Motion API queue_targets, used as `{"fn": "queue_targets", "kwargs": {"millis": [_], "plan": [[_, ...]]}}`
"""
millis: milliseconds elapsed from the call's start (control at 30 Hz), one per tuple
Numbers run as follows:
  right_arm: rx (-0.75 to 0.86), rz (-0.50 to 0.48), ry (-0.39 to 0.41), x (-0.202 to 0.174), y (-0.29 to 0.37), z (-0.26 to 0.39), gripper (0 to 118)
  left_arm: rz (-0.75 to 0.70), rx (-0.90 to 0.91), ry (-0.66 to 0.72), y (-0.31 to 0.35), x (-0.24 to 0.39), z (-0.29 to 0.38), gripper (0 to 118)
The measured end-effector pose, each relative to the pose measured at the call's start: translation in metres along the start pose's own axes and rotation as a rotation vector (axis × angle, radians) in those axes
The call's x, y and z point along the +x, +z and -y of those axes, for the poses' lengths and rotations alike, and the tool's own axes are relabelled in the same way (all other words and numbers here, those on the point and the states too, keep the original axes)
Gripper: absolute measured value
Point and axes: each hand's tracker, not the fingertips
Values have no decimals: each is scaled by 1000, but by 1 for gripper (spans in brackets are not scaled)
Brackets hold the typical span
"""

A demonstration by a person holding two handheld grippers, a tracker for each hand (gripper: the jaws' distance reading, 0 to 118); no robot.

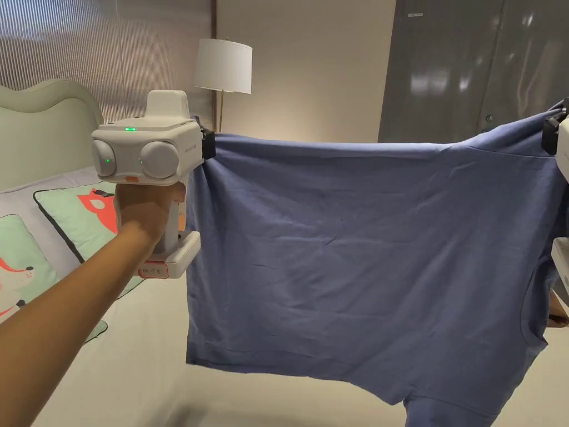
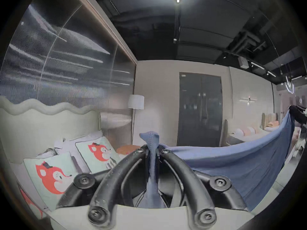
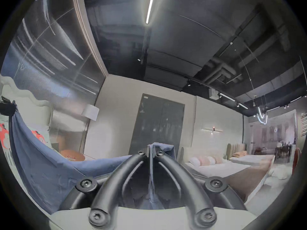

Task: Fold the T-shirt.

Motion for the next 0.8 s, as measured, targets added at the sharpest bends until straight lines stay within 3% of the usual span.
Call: {"fn": "queue_targets", "kwargs": {"millis": [200,367,800], "plan": [[-37,-40,-78,8,3,37,3,0,-27,-27,-28,7,38,1],[-157,-62,-88,7,-2,104,3,13,-149,-32,-41,11,103,1],[-498,-135,-153,-3,84,254,3,31,-460,-58,-12,-10,275,1]]}}
